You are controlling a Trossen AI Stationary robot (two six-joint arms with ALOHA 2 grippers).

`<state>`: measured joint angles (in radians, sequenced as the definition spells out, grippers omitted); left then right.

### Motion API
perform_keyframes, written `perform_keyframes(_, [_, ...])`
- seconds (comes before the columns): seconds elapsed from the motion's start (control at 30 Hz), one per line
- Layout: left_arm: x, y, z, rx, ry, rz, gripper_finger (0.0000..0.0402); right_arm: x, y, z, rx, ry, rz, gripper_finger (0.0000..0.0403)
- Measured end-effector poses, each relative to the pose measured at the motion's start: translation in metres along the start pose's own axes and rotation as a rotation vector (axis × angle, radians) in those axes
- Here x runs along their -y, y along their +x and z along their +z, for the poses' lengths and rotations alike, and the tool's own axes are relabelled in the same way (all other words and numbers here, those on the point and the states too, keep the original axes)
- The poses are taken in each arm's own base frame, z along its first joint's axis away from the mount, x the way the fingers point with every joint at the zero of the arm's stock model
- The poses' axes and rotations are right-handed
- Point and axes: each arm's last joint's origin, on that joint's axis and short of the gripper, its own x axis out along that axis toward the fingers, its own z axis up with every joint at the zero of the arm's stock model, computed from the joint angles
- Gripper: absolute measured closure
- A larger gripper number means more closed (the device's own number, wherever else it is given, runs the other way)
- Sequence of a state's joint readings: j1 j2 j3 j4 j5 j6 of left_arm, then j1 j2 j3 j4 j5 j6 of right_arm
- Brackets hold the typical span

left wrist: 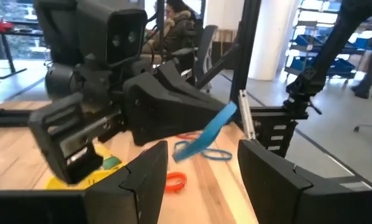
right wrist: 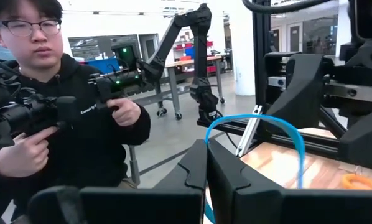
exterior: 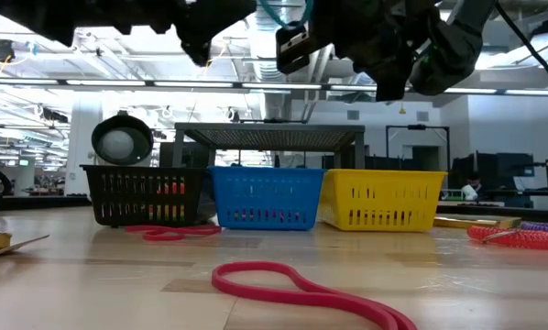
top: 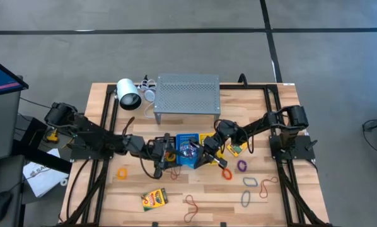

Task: Pick & Place Office Desk Supplies
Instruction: Put the blue rubber band into the blue basket

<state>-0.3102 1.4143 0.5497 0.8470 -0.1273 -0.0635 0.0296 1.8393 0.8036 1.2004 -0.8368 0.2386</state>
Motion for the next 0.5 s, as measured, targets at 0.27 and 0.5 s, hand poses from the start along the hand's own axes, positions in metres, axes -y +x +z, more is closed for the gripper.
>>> perform_keyframes(0.27, [0.001, 0.002, 0.004, 0.011, 0.005, -0.029, 0.0211, 0.002, 0.000, 0.005, 0.016, -0.024, -0.004, 0.0403])
perform_keyframes(0.5, [0.001, 0.004, 0.003, 0.005, 0.003, -0.037, 0.0211, 0.009, 0.008, 0.012, -0.008, -0.028, -0.007, 0.0403])
